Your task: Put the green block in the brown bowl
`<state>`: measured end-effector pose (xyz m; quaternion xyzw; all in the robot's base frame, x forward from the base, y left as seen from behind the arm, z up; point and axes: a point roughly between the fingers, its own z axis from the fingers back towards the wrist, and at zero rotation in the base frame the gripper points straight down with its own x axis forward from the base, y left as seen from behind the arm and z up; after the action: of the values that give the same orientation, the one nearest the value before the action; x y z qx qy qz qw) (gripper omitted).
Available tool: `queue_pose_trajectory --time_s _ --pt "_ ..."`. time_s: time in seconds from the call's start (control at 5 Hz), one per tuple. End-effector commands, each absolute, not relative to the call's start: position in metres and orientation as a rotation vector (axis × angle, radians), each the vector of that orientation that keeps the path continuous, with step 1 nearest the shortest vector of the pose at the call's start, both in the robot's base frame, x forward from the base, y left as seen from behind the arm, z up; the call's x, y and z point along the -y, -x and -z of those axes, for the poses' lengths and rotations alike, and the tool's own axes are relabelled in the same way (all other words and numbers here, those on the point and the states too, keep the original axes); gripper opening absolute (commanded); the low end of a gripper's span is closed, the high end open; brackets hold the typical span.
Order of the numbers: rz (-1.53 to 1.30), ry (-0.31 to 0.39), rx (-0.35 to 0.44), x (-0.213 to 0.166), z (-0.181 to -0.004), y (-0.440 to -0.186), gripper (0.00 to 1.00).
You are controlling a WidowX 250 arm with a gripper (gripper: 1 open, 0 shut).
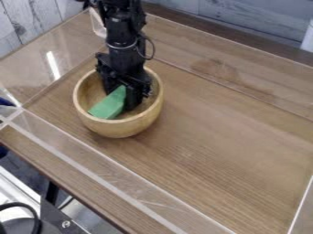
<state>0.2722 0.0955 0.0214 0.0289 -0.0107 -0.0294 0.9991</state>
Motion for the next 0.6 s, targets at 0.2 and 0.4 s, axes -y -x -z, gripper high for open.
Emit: queue_pose_trajectory --time_s 0.2,0.4 --pt "0.039 -0.029 0.018 -0.0844 -0.0212 -0.2817 0.00" --pt "0.028 -0.035 0.016 -0.0869 -0.0182 -0.2811 0.00"
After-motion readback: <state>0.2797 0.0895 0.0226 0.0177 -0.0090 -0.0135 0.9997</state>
